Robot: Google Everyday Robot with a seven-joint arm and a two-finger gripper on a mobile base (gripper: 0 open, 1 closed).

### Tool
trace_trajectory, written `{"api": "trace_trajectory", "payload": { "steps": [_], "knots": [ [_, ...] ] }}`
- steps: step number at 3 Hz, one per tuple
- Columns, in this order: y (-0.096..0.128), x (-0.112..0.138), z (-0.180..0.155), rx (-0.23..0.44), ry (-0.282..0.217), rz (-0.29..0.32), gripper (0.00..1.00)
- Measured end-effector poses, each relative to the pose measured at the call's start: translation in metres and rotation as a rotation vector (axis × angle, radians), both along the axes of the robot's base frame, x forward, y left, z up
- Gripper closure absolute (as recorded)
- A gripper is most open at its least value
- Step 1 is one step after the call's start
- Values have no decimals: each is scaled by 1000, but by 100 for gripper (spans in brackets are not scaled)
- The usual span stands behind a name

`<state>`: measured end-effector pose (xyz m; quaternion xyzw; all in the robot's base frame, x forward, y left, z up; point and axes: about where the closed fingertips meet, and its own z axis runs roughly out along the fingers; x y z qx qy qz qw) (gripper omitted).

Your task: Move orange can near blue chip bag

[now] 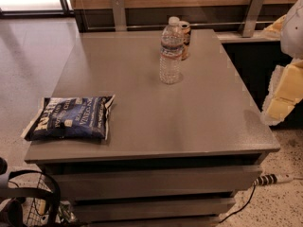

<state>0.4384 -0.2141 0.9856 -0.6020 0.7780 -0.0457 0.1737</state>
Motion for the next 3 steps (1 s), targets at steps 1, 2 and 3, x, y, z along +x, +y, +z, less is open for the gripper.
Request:
{"api": "trace_trajectory", "payload": {
  "steps": [1, 2, 3],
  "knots": [
    [0, 0, 0, 0, 0, 0, 0],
    [-10, 19, 5, 34, -24, -18, 0],
    [-27, 53, 12, 112, -63, -55, 0]
  ]
}}
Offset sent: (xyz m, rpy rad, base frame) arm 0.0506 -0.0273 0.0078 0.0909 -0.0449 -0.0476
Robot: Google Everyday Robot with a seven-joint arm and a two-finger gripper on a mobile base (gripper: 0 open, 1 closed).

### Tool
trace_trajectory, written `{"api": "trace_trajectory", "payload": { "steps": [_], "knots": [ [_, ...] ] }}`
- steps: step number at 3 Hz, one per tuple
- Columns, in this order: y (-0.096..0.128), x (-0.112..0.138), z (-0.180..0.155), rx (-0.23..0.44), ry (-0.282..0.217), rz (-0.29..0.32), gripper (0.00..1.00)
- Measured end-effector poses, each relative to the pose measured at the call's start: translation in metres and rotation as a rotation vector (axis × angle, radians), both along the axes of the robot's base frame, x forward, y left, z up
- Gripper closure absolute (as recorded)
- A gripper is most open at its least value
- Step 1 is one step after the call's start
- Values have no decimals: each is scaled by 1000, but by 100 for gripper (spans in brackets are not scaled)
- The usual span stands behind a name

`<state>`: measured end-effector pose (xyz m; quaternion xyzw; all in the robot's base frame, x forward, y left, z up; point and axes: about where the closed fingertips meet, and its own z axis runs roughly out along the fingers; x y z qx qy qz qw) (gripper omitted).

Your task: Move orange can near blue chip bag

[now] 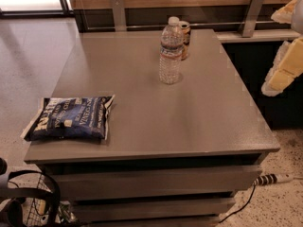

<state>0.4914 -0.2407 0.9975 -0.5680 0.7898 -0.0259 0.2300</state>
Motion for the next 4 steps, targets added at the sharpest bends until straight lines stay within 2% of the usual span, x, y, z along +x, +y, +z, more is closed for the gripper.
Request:
{"api": "trace_trajectory", "payload": {
  "steps": [1, 2, 3, 4],
  "knots": [
    [-20, 59, 4, 202, -89, -72, 0],
    [-20, 107, -1, 412, -161, -99, 0],
    [-4, 139, -16, 571, -195, -101, 0],
    [10, 161, -36, 715, -241, -102, 0]
  ]
}}
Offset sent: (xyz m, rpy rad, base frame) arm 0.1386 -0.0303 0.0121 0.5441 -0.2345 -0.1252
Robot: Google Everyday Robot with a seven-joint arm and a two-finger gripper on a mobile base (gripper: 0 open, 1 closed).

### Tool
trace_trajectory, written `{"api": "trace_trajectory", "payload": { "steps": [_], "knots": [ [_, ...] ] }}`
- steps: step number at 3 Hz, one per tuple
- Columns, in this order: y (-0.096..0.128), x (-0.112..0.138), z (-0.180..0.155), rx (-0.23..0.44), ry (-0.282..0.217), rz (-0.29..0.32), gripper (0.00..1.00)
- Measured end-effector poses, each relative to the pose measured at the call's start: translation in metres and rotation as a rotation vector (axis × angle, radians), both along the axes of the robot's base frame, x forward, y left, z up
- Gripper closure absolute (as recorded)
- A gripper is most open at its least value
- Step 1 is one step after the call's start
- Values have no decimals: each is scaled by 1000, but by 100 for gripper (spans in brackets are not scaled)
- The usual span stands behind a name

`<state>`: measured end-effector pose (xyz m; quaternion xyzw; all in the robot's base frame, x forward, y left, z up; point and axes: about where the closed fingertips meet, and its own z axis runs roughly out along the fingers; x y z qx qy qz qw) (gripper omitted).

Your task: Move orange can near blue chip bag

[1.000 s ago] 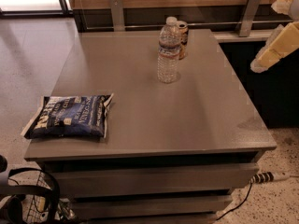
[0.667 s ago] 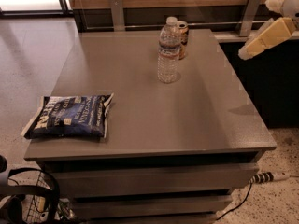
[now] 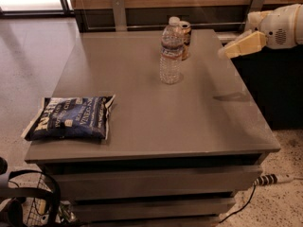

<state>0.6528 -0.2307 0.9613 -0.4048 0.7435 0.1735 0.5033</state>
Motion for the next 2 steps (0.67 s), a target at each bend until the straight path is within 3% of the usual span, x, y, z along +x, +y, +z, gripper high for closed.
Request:
{"api": "trace_trajectory", "payload": {
  "steps": [1, 2],
  "knots": [
    [25, 30, -26, 145, -70, -4, 0],
    [25, 30, -26, 145, -70, -4, 0]
  ]
}}
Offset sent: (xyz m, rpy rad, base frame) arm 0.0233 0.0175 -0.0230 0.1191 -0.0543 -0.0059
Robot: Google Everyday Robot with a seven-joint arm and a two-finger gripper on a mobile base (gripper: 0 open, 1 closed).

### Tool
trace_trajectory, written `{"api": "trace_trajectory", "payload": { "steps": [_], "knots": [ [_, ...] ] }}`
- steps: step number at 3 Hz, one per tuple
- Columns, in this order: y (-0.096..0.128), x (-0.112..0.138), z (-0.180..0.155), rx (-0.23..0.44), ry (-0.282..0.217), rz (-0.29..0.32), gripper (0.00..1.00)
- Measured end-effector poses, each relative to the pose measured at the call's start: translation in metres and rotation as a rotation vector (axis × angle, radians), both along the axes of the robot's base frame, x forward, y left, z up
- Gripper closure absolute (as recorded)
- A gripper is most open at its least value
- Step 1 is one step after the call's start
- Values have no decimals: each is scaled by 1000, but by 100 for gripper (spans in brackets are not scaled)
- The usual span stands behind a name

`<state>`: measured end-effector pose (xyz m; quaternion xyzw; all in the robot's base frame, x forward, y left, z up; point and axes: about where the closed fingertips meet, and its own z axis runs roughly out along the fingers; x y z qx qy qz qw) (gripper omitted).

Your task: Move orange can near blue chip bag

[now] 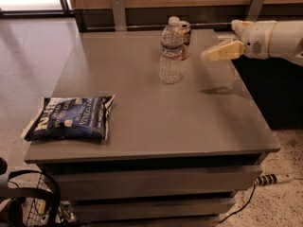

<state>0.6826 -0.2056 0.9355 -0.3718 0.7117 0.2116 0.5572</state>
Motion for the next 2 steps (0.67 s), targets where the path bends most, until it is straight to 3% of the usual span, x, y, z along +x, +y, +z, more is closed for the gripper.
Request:
{"api": "trace_trajectory", "payload": {
  "steps": [2],
  "knots": [
    [1, 50, -22, 92, -61, -12, 0]
  ]
}}
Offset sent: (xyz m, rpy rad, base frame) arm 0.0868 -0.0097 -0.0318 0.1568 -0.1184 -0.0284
